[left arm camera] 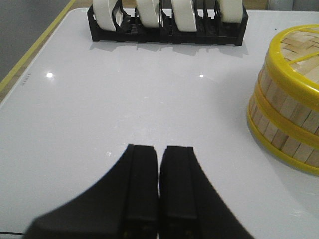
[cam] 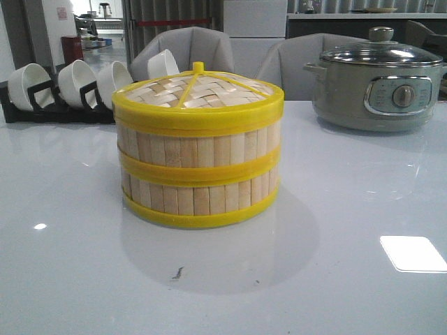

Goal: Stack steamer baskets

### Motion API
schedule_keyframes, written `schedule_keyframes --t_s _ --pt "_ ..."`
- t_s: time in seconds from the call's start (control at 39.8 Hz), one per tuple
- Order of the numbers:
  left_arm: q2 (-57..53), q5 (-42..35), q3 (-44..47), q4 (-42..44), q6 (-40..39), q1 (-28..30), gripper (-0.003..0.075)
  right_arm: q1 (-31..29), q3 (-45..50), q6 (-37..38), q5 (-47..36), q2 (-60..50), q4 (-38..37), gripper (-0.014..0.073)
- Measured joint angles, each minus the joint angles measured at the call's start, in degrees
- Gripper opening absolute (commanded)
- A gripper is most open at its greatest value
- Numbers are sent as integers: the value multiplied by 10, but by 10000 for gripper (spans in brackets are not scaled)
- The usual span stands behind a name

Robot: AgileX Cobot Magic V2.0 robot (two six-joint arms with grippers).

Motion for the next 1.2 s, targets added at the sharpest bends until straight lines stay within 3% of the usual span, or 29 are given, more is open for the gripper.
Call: schedule_keyframes --t_s 1.2 --pt "-9 0 1 0 0 0 85 0 0 0 0 0 0 63"
